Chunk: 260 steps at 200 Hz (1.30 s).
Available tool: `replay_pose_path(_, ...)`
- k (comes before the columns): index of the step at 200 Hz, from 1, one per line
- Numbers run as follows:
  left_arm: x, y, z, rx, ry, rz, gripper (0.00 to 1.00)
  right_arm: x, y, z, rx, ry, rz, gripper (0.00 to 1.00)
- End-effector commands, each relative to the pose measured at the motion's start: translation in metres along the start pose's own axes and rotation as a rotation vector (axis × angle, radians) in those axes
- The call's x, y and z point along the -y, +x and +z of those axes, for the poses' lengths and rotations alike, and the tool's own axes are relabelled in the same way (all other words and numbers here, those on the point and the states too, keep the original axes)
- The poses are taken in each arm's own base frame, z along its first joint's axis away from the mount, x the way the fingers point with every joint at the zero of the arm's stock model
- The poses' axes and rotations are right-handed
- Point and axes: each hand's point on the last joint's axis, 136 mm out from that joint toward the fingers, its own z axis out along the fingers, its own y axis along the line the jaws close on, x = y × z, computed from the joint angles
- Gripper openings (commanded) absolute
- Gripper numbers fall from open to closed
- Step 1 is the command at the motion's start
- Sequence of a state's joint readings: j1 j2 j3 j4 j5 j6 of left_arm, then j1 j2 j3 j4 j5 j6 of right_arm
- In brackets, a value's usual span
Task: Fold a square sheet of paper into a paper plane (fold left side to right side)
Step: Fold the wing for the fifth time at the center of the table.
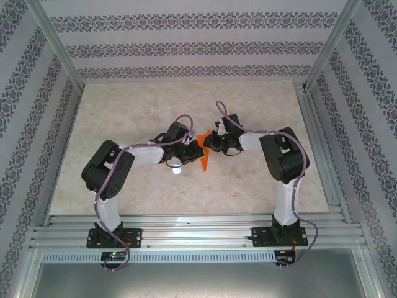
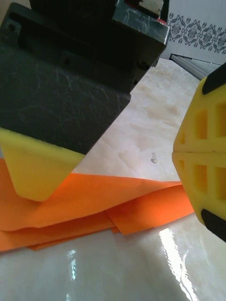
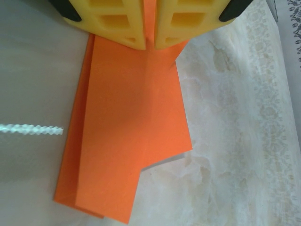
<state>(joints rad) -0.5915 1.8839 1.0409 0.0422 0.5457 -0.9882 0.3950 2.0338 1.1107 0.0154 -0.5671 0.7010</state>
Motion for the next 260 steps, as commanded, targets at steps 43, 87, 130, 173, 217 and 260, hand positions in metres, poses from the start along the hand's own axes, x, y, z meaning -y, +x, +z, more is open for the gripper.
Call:
replay_pose_path(43,0.006,-0.002,0.021,-0.014,0.007,0.037,0.01,0.034,0.021,0.013,-0.058,0.111,0.021,0.14)
replay_pose_path(87,-0.016,-0.001,0.026,-0.017,-0.082,0.053,0.01,0.032,0.020,0.013,-0.058,0.109,0.019,0.14)
replay_pose_path(130,-0.040,0.010,0.036,-0.048,-0.131,0.032,0.01,0.019,0.010,0.007,-0.039,0.090,0.002,0.14)
replay_pose_path(173,-0.057,0.022,0.047,-0.073,-0.164,0.013,0.01,-0.008,-0.016,-0.020,0.035,0.017,0.003,0.16)
replay_pose_path(217,-0.070,0.030,0.046,-0.078,-0.191,-0.008,0.00,-0.020,-0.017,-0.072,0.106,-0.014,0.023,0.14)
replay_pose_path(260,-0.071,0.036,0.047,-0.083,-0.204,-0.012,0.00,-0.009,0.042,-0.075,0.077,-0.050,0.093,0.06)
